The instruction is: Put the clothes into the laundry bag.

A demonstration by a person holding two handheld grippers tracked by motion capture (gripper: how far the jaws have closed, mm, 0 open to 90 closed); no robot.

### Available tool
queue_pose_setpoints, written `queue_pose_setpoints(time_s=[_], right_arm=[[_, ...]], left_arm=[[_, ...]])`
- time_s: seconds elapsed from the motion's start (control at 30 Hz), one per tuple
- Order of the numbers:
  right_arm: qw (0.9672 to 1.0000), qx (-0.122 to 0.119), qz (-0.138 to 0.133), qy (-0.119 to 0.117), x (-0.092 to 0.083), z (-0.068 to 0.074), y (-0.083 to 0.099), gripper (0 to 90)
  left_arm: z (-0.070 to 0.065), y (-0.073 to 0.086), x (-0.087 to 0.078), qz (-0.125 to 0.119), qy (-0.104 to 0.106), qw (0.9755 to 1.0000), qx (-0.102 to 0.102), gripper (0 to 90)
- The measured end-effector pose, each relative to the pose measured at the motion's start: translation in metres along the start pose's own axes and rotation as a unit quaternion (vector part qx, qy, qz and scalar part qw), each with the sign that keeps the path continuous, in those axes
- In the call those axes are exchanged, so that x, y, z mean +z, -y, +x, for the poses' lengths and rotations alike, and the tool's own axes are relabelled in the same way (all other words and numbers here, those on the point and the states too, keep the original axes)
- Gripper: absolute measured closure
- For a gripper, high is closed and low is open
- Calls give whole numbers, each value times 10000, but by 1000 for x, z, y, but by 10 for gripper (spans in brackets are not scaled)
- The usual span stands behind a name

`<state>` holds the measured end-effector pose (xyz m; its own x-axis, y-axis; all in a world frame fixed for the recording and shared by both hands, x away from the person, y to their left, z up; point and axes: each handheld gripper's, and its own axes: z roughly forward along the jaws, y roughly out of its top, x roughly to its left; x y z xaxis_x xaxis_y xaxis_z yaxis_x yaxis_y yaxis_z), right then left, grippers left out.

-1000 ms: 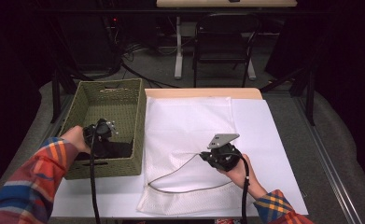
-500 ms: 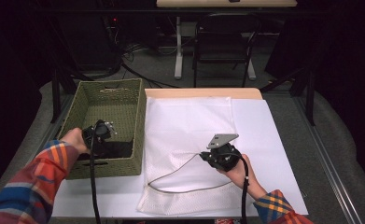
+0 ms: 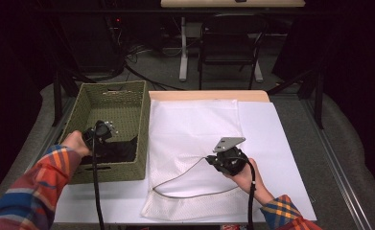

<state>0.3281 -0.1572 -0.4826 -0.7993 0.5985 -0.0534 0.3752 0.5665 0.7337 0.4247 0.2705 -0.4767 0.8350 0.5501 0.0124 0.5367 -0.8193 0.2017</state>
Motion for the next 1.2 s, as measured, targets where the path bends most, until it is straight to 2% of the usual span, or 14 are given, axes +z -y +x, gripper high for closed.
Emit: queue_pose_setpoints(time_s=[0.23,0.37,0.53,0.7,0.9,1.03,1.1,1.13,1.2], right_arm=[[10000,1,26,13,1,1,1,881],[10000,0,25,55,1,1,1,881],[10000,23,50,65,2,2,1,882],[10000,2,83,45,3,2,2,882],[10000,-10,79,30,3,2,2,882],[10000,-32,85,29,3,3,1,881],[10000,-15,81,26,3,3,2,881],[10000,-22,83,27,3,3,2,881],[10000,-24,84,30,3,3,1,881]], left_arm=[[6,0,-1,-125,-46,9994,-333,656],[10,-1,-2,-160,-104,9988,-458,657],[14,-2,-2,-197,-240,9980,-542,655],[15,-2,0,-170,-145,9989,-424,632],[14,-1,0,-168,-61,9994,-310,547],[16,2,-1,-173,24,9994,-303,474],[17,4,-1,-128,2,9994,-308,395],[16,5,-1,-147,5,9994,-306,387],[17,6,-1,-85,-86,9994,-329,305]])
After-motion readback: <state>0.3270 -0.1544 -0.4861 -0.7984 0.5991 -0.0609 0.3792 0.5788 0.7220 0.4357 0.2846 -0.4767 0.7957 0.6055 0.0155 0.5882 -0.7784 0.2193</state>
